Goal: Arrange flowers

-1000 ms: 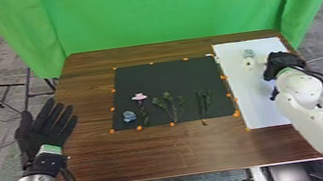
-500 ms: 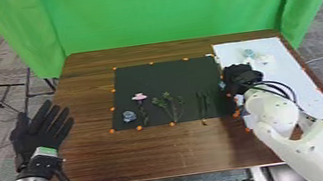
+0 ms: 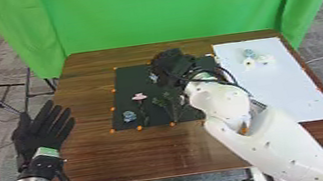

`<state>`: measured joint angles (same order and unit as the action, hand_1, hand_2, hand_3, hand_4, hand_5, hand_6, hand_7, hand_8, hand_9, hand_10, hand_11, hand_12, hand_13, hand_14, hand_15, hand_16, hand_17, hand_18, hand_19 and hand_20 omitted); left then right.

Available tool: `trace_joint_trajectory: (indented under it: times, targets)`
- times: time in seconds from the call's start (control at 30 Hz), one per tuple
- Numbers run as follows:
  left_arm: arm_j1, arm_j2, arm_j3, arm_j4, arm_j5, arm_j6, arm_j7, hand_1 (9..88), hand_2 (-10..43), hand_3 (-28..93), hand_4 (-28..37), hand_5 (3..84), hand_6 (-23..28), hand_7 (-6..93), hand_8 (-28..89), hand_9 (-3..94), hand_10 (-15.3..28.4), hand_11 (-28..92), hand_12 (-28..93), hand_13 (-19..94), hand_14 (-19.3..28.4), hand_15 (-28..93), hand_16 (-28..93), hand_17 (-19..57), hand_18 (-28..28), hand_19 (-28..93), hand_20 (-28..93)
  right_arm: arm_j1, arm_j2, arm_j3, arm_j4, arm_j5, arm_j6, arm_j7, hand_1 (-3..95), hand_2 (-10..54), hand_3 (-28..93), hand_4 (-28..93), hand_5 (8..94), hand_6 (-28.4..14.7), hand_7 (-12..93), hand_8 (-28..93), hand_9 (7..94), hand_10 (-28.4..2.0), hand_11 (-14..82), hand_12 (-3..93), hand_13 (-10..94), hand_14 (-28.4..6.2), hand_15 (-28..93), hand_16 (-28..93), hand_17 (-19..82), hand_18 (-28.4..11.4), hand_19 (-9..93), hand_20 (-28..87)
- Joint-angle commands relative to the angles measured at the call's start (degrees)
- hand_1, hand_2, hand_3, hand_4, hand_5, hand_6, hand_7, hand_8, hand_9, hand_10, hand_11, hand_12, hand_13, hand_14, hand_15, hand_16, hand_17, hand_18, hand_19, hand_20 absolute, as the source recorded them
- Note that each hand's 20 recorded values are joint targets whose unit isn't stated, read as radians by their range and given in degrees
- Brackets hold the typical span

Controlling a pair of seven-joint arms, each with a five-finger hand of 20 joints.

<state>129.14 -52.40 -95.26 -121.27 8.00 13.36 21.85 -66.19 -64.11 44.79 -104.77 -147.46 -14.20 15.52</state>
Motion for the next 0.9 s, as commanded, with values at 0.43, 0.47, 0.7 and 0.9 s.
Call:
trace_joint_trajectory:
  times: [0.43,0.47,0.7,0.9]
  targets:
    - [-1.0,-0.36,0.62,0.26,-0.09,-0.36,-0.54,24.2,15.2,71,-28.3,36.4,6.1,16.0,-11,33.1,12.7,20,9,24,14.0,35,-9,-5.2,13.2,34,8,-0.4,-2.8,-0.7,4.5,-0.6,-7.9,-0.3,54.0,-9.5,72,-28,70.7,-1.2,36,8,78.4,-10.3,11.1,31.5,66,-6.9,43,35,32,-22.3,84,38]
    - [-1.3,-0.31,0.76,0.42,-0.12,-0.50,-0.54,24.3,15.2,71,-28.3,36.5,6.2,15.9,-11,33.1,12.7,20,9,24,14.0,35,-9,-5.1,13.1,34,8,-0.3,-2.7,-0.6,4.2,-0.6,-8.7,0.0,53.5,-9.5,71,-28,69.4,-1.4,35,7,76.6,-10.8,13.6,29.5,65,-7.3,44,34,32,-22.3,84,39]
    - [-1.4,-0.40,0.79,0.39,-0.04,-0.18,-0.64,24.3,15.1,71,-28.3,36.7,6.3,15.1,-11,33.0,12.8,19,8,23,14.0,35,-9,-4.8,12.8,33,8,-0.5,-2.6,-0.4,4.8,-0.1,-7.5,1.6,50.8,-9.5,76,-28,64.9,-1.4,27,-1,70.8,-12.4,20.0,22.1,63,-7.7,45,33,30,-22.4,82,39]
    - [-0.9,-0.32,0.79,0.18,-0.30,-0.05,-0.02,24.6,15.0,71,-28.3,36.7,6.3,15.0,-10,32.8,12.7,19,8,23,14.0,34,-9,-4.8,12.8,33,8,-1.4,-2.6,0.8,3.9,0.9,-8.3,2.1,49.4,-9.5,77,-28,61.1,-2.3,23,-13,66.3,-13.5,20.0,18.3,63,-8.4,46,32,31,-22.7,83,39]
